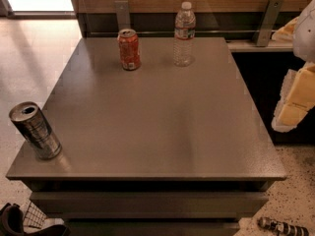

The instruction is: Move coke can near redbull can

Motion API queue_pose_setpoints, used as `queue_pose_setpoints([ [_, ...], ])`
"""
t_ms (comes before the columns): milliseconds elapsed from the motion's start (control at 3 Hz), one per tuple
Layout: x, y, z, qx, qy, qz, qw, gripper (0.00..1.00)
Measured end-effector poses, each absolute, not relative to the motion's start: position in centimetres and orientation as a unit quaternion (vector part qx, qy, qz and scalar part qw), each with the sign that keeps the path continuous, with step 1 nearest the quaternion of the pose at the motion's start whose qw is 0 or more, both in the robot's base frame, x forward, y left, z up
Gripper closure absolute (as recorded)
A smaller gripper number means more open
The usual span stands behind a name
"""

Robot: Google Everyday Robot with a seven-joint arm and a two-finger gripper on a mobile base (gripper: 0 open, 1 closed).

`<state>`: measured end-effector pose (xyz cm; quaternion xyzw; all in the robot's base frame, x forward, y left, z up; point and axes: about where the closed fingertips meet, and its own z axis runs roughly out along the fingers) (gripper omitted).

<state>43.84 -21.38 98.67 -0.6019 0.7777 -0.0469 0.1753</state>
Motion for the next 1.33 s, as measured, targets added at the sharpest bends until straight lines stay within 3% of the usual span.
queue_pose_setpoints([
  [333,44.1,-21.1,98.6,-0.601,0.777,-0.044,0.181,0.00],
  [667,46.9,-17.9,97.4,-0.591,0.768,-0.006,0.247,0.00],
  [1333,49.5,-8.6,94.9,-0.525,0.744,0.137,0.390,0.00],
])
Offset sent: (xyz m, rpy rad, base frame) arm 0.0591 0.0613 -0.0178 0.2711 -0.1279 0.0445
